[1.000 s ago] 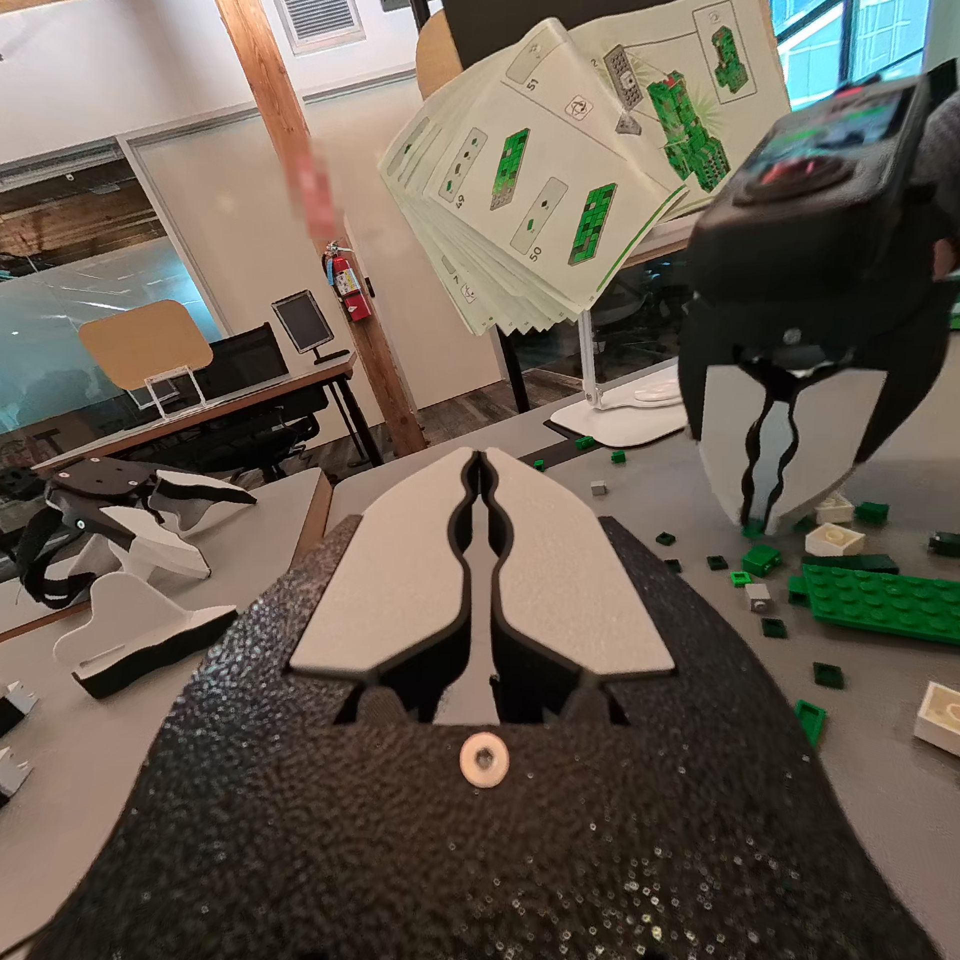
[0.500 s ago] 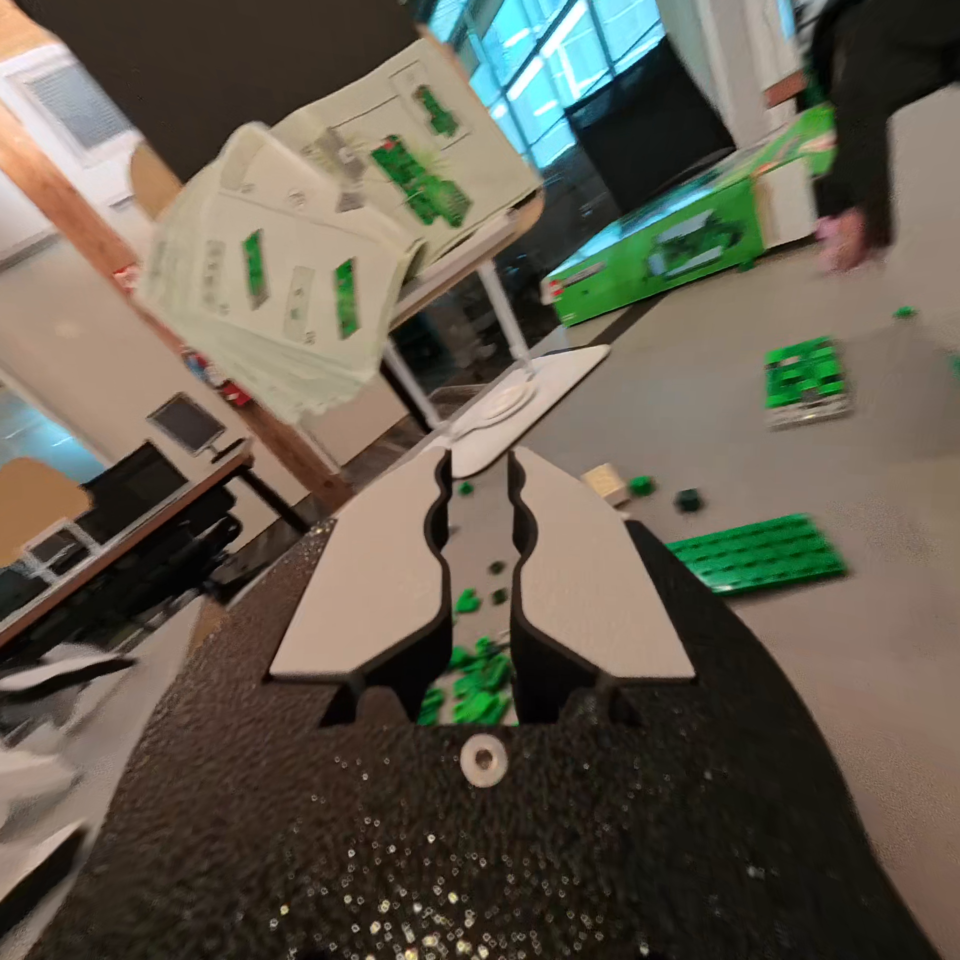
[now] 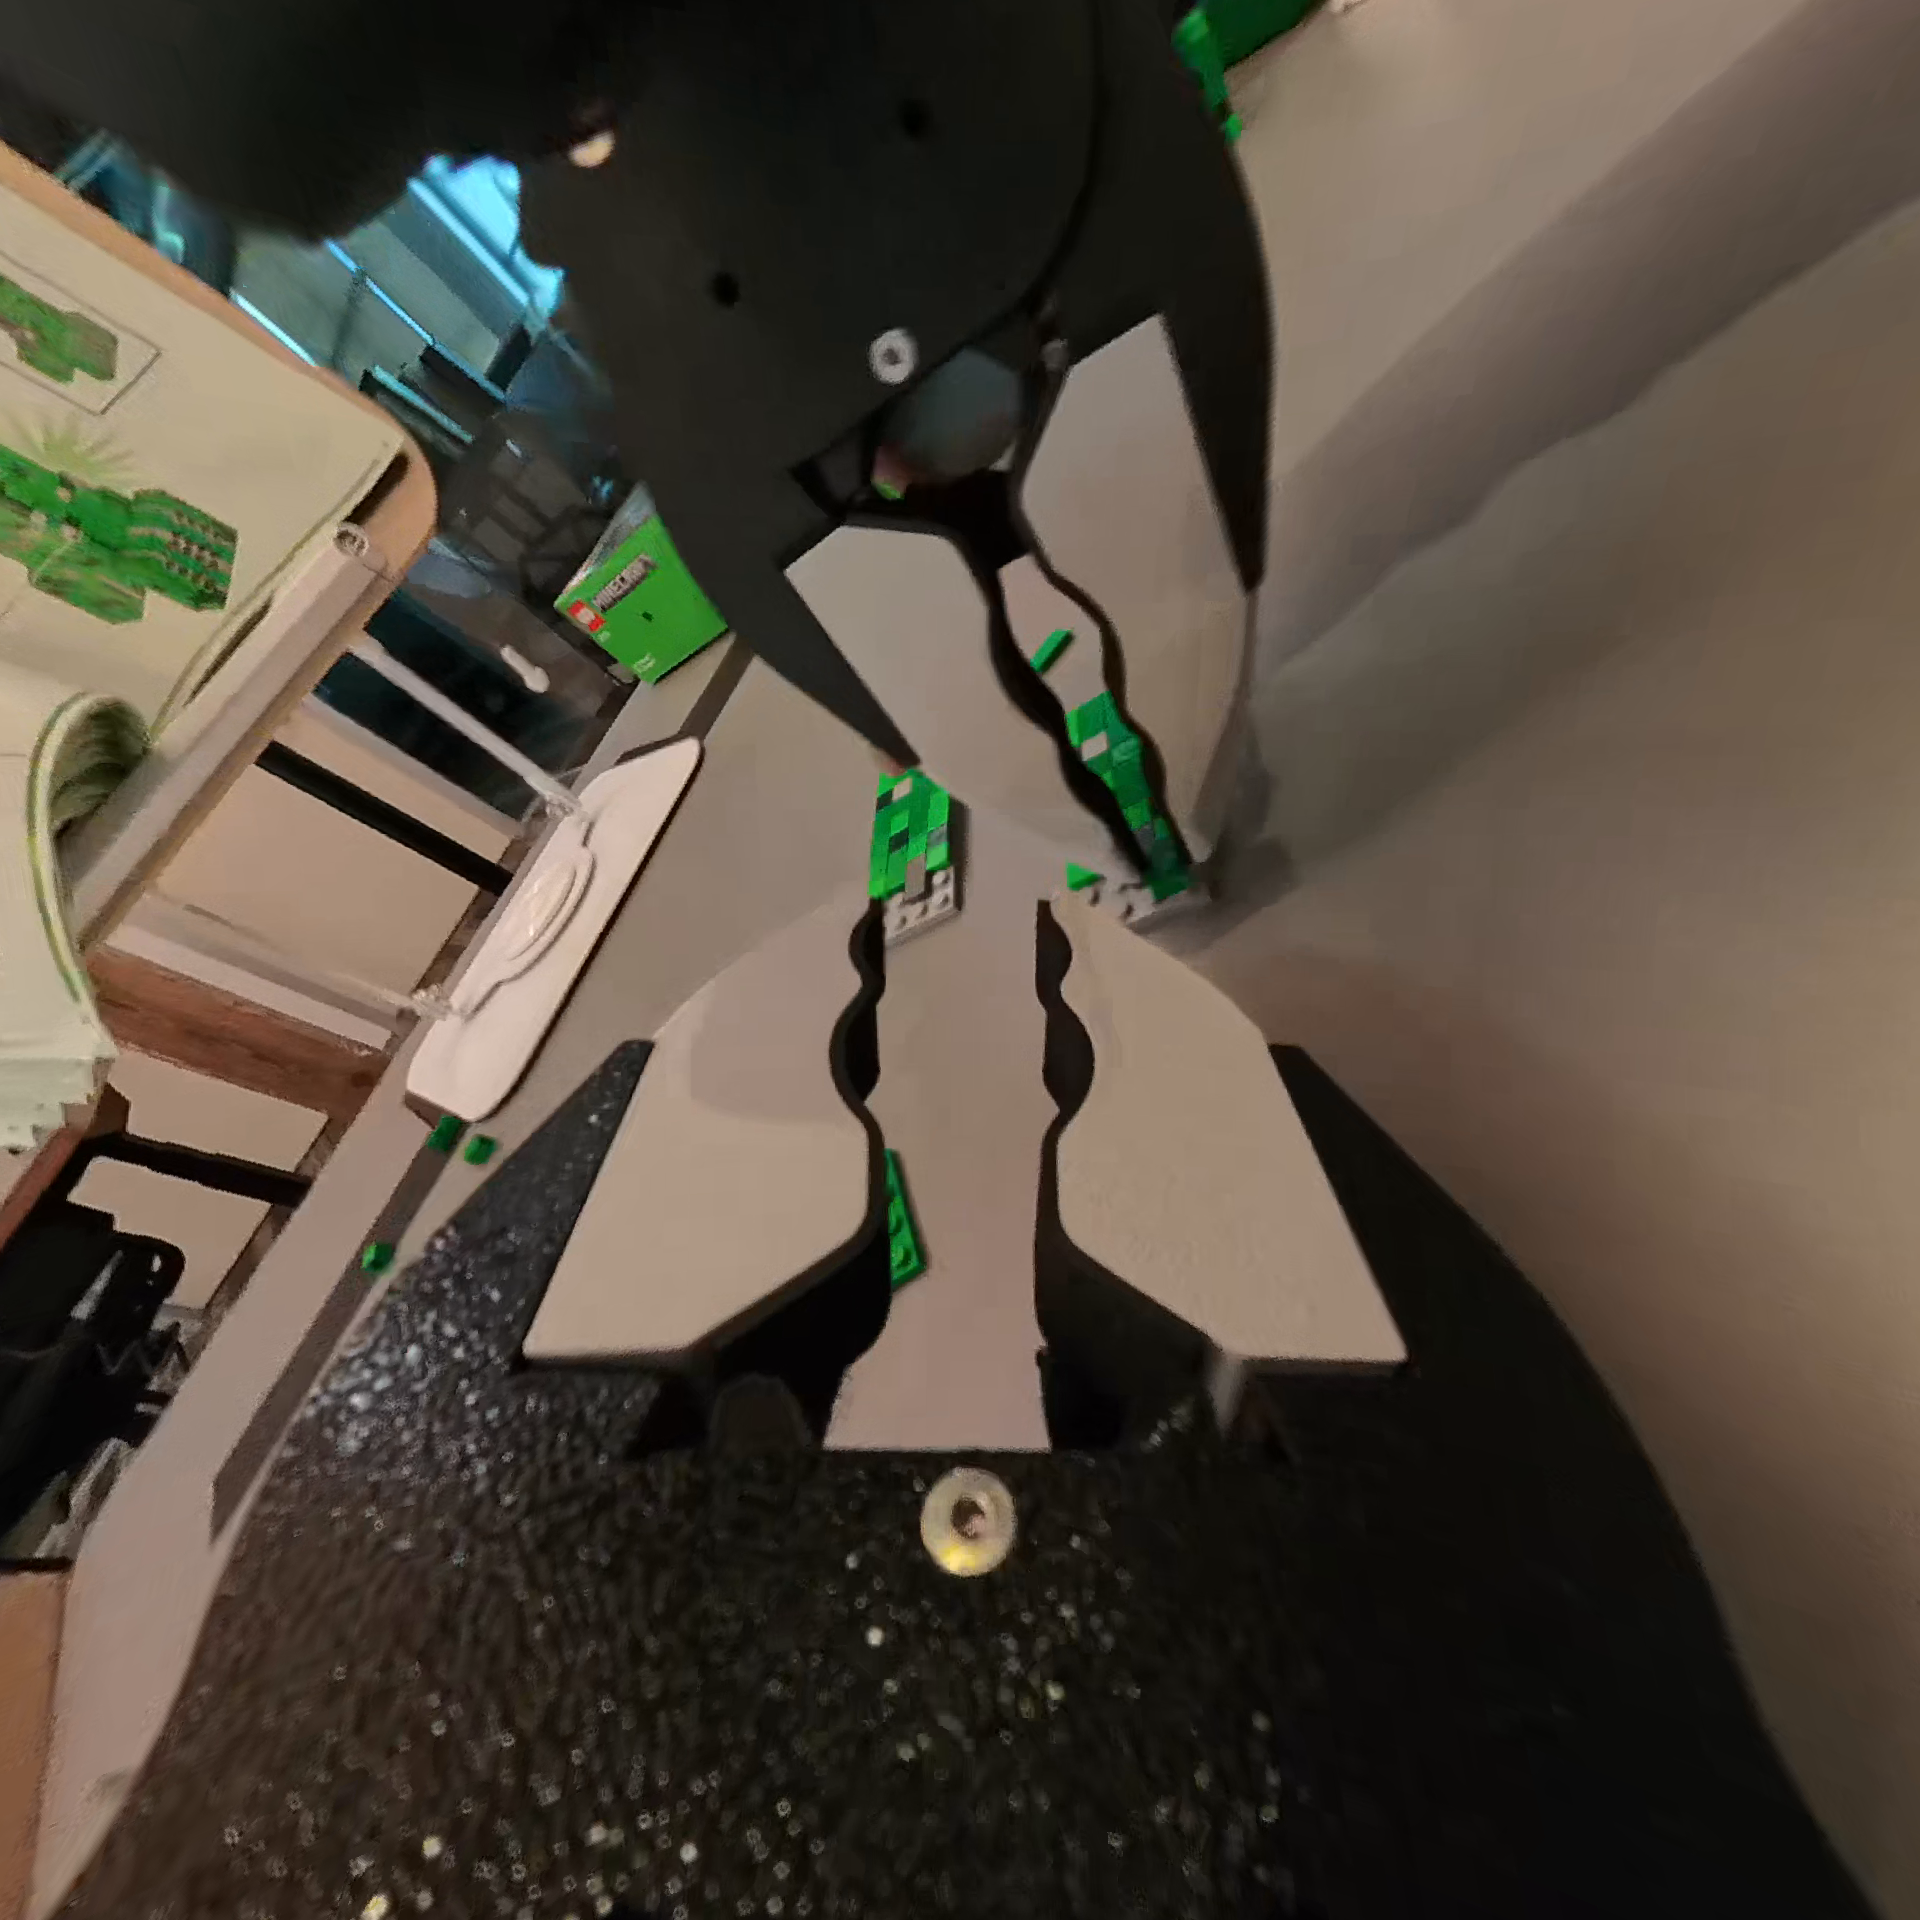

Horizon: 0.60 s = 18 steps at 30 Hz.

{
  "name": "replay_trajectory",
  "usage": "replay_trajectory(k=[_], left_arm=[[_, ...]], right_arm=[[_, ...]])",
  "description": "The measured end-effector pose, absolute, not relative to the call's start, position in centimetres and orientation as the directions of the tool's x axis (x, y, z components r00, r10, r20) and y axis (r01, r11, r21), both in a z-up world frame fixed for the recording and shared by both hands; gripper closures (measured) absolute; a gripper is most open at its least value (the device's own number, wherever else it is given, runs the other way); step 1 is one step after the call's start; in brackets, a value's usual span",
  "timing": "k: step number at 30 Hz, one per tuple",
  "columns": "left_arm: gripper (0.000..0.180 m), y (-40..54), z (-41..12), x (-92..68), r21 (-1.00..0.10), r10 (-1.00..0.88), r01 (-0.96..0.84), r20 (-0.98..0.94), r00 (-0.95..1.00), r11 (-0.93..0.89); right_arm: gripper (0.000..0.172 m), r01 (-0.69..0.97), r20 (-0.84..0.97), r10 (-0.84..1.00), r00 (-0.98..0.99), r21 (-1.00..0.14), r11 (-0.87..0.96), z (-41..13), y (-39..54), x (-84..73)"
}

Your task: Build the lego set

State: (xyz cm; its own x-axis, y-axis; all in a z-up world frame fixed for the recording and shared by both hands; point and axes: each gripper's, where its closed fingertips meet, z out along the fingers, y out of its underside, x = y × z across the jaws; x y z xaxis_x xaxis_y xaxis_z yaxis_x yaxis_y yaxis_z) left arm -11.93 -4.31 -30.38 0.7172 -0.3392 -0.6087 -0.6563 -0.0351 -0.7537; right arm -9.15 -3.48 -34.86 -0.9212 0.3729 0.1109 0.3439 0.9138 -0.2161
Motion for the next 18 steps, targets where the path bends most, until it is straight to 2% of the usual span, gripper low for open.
replay_trajectory(k=[6,12,18], left_arm=[[0.150,-4.0,-30.1,-13.2,-0.841,-0.332,-0.535,-0.484,0.810,-0.081],[0.149,-4.2,-30.3,-13.2,-0.843,-0.342,-0.530,-0.474,0.811,-0.090],[0.148,-4.1,-30.2,-13.2,-0.852,-0.347,-0.515,-0.459,0.818,-0.089]], right_arm=[[0.164,0.370,0.108,0.392,-0.914,-0.180,0.911,-35.3,-3.0,-9.2],[0.163,0.375,0.126,0.396,-0.910,-0.159,0.913,-35.3,-3.1,-9.2],[0.148,0.413,0.133,0.443,-0.887,-0.201,0.888,-34.8,-2.9,-9.0]])
